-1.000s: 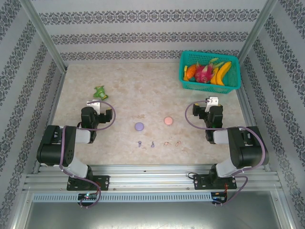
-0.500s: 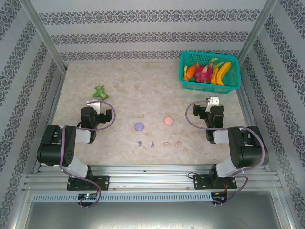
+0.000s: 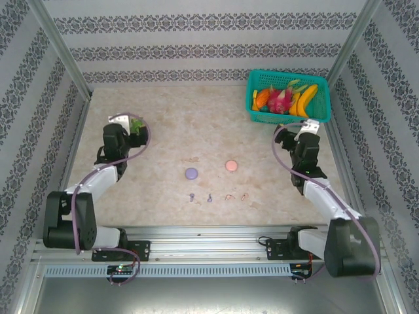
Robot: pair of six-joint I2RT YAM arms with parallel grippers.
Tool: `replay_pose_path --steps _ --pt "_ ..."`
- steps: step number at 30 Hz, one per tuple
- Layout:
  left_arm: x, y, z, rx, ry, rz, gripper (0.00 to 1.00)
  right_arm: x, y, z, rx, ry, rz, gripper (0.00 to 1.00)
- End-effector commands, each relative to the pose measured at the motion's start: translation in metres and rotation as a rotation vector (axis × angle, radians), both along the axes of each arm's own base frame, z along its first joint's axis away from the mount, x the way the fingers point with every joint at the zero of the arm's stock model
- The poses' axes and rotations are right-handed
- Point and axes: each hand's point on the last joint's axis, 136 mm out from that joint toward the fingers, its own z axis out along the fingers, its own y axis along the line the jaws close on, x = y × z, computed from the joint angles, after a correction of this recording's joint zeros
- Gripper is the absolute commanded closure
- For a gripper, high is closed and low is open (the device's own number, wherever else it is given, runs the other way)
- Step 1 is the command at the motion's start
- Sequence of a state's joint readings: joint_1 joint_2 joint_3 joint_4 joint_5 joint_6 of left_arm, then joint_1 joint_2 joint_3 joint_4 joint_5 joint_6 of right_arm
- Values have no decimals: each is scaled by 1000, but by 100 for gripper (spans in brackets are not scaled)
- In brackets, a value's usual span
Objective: Insert the wireless bluetooth earbuds into the charging case
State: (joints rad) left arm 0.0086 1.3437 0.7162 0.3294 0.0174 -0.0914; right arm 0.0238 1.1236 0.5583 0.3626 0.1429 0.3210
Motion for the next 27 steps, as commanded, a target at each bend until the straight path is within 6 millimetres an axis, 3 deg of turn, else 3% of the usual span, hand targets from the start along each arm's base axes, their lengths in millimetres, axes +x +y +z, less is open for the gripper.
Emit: replay_pose_path --steps 1,4,7,13,18,22,27 --pt "-17 3 3 -167 113 91 0 -21 15 -21 285 146 -24 2" --pt "-23 -7 16 -361 137 140 0 -26 42 -14 359 182 112 2" --pt "-33 -30 10 -545 234 153 0 -35 77 -18 373 320 250 6" --pt "-53 -102 -8 -607 363 61 0 -61 132 -55 231 680 379 16" --pt "-70 -145 -31 -625 478 21 0 -62 163 -87 119 874 421 19" --pt "-76 -162 -41 -609 518 -7 0 -59 186 -117 53 985 431 21" --pt "-75 -165 -50 -591 542 -10 0 -56 205 -146 -44 1073 414 22"
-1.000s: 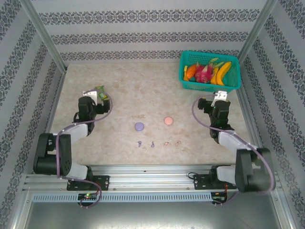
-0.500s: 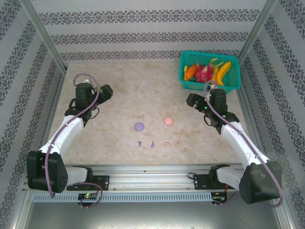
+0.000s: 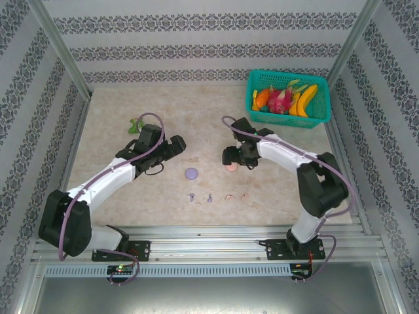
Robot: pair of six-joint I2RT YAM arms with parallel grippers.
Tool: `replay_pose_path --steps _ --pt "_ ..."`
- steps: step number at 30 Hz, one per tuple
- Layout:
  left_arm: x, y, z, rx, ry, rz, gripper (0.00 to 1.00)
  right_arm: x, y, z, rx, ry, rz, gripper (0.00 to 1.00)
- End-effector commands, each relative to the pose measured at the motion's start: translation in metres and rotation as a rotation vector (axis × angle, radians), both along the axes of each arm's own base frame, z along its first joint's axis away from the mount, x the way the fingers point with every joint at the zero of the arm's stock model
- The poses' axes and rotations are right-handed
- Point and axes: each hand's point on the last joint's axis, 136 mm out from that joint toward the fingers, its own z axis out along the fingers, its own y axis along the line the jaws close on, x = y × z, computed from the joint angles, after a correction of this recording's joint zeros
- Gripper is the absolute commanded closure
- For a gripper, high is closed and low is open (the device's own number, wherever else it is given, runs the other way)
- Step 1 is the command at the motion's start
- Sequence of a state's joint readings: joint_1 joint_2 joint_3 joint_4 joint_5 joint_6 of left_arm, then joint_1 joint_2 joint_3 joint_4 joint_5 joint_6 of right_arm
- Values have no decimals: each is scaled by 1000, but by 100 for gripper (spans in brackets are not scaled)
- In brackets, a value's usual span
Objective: Insert the wireless bluetooth earbuds into the charging case
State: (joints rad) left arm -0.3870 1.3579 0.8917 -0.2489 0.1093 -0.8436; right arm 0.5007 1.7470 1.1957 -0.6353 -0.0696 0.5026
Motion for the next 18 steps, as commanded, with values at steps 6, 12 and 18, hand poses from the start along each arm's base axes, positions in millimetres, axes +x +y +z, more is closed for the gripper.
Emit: replay_pose_path --steps 6,12,18 --pt "-1 -5 -14 13 49 -11 0 3 7 -24 -124 54 15 22" --pt "5 -14 -19 -9 60 -36 0 11 5 -36 -157 63 18 24" --pt "8 -22 -20 -32 64 -57 0 12 3 -46 -161 74 17 28"
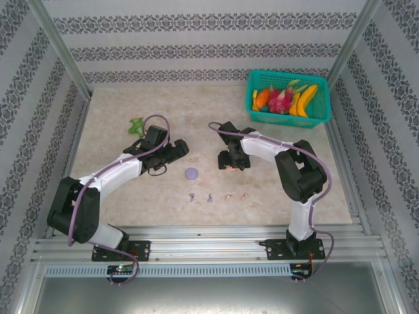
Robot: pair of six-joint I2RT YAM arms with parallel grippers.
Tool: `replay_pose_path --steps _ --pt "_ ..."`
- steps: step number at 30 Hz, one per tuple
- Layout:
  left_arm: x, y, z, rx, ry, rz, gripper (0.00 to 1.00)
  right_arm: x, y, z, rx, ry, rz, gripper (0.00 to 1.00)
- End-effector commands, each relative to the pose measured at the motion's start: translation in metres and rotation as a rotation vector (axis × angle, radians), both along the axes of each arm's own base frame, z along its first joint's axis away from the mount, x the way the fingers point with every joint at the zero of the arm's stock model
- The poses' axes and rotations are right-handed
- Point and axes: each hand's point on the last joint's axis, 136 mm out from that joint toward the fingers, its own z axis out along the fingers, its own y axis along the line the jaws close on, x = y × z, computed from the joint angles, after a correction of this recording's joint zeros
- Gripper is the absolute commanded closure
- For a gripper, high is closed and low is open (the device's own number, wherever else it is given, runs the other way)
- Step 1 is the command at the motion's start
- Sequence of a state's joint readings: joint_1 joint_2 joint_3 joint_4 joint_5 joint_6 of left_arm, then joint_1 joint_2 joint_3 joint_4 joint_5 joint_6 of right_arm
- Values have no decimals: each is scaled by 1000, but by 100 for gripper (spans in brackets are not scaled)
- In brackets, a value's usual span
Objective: Insert the wireless bluetooth earbuds into the charging case
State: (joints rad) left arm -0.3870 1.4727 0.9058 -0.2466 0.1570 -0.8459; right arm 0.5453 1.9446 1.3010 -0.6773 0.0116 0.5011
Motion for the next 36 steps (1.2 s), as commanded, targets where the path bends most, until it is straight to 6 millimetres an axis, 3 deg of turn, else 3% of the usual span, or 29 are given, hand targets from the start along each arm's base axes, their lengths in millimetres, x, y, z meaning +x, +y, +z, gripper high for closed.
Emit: replay_pose_path --steps 1,7,18,22,26,36 --pt "7 -13 15 -37 -39 -26 0 6 -5 -3 -25 -3 -8 29" --pt "6 -16 20 -42 -49 -32 0 7 -5 -10 -21 8 -3 36" --pt "4 -20 24 -34 -53 -44 0 13 -4 -15 -24 3 -11 37" --pt "4 -21 26 -30 -57 -48 0 14 -1 -12 -8 1 -13 45" --pt "4 -23 30 -33 -66 -54 0 13 2 -6 20 -11 -23 54" --pt "9 -31 39 -97 -100 -45 0 17 21 24 231 -74 -178 60"
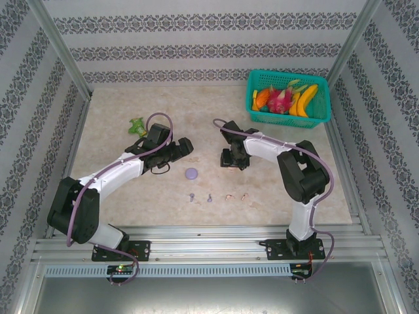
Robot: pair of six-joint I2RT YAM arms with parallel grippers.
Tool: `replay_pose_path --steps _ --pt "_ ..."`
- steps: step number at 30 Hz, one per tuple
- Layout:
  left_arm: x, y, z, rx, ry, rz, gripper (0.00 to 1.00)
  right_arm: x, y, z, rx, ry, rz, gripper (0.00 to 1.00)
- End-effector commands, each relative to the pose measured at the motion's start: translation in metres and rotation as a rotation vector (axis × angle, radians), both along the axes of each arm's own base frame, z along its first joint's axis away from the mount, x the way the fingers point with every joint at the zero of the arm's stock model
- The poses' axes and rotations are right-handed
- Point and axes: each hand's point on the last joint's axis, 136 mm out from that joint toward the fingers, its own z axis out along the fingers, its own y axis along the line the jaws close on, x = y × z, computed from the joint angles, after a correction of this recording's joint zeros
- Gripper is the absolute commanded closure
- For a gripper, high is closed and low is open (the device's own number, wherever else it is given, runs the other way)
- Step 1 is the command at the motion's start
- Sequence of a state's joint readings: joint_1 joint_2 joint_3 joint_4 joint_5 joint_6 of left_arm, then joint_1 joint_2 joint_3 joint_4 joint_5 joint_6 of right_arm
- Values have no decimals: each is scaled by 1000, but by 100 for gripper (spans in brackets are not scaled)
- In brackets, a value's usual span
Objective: Insert the wireless bluetooth earbuds into the charging case
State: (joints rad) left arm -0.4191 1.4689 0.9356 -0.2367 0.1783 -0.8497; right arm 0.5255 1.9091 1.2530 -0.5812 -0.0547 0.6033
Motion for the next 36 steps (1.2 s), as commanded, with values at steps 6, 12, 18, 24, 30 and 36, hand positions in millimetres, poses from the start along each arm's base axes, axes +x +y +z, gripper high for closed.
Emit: replay_pose_path --steps 6,12,18,24,30,36 --pt "18 -31 30 -125 -131 -36 0 31 14 38 218 -93 -238 60" --pt "26 -73 30 -172 -231 -149 0 57 1 49 345 -87 -434 59" --pt "24 -111 23 -143 -324 -240 0 72 -12 54 469 -69 -573 58" --pt "24 -149 13 -153 -393 -314 9 76 -19 58 537 -50 -659 58" --pt "27 -184 -2 -180 -409 -357 21 74 -24 57 602 -18 -736 58" --pt "37 -199 -13 -202 -427 -333 30 70 -28 60 623 -8 -757 58"
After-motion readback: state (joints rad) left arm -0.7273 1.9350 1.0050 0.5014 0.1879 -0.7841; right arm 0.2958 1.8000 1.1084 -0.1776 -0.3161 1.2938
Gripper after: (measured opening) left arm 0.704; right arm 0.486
